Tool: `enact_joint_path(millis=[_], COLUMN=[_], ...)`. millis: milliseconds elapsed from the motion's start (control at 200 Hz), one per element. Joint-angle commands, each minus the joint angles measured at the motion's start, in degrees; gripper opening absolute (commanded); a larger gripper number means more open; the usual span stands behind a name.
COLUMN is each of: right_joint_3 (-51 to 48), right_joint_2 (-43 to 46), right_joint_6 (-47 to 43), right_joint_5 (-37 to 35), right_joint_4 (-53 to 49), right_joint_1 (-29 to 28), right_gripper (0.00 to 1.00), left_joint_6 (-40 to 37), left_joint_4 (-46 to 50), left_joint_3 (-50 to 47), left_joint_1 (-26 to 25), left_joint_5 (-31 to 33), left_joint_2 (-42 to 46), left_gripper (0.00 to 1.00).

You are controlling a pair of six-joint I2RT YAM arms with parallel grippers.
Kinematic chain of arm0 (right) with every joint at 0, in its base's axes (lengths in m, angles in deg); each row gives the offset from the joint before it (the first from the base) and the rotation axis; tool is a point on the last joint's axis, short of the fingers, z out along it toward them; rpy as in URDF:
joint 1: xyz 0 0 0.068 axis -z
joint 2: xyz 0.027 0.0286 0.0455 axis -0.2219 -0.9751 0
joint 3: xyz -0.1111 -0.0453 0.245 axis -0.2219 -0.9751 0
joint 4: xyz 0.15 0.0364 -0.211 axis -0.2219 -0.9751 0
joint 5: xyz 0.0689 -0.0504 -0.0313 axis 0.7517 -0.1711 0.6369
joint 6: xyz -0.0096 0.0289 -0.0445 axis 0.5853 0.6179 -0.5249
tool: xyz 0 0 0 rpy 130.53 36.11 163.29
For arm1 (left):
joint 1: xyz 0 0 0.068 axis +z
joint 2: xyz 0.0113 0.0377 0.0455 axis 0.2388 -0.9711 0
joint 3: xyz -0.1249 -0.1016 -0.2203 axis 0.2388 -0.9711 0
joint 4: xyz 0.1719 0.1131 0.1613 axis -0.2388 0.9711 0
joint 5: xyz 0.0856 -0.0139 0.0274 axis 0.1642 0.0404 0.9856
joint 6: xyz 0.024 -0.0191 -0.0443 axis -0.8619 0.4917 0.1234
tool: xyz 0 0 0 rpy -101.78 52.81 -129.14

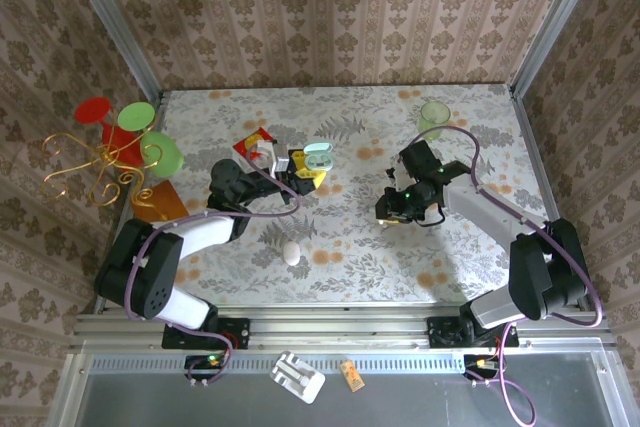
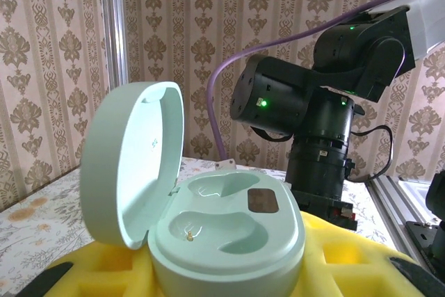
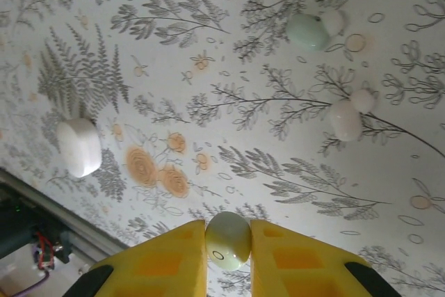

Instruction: Insert the wireless bluetooth earbuds into the charging case

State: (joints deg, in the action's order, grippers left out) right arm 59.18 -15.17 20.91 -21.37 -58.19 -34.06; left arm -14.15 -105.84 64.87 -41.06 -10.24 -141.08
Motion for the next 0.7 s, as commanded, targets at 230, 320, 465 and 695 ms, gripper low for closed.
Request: enact_joint_path(millis=[230,320,465,695], right_joint_3=[3.3,6.2,10.8,15.3], right_joint_2=[10.3,11.0,11.1,10.3], right_joint_6=[0.6,0.2,-0.5,0.3], right_joint_5=[4.0,5.1,6.3,9.8], right_joint_4=[3.4,3.6,4.4,9.4], right_joint_1=[-0.9,-2.7,-5.9,-8.1], right_gripper=[0.16,0.17,0.17,0.17], left_joint_6=[-3.4,-3.9,-4.4,-4.6], left_joint_4=[-2.3,-2.3,-2.4,-2.4], left_joint_3=[-0.9,-1.0,-0.9,-0.6], left_joint_1=[-0.7,-1.0,-1.7,-2.2], left_joint_5=[-2.4,-2.7,-4.2,-7.3], left_joint_2=[-1.1,-1.2,-1.2,-1.3], left_gripper=[0.11,0.10,0.11,0.11])
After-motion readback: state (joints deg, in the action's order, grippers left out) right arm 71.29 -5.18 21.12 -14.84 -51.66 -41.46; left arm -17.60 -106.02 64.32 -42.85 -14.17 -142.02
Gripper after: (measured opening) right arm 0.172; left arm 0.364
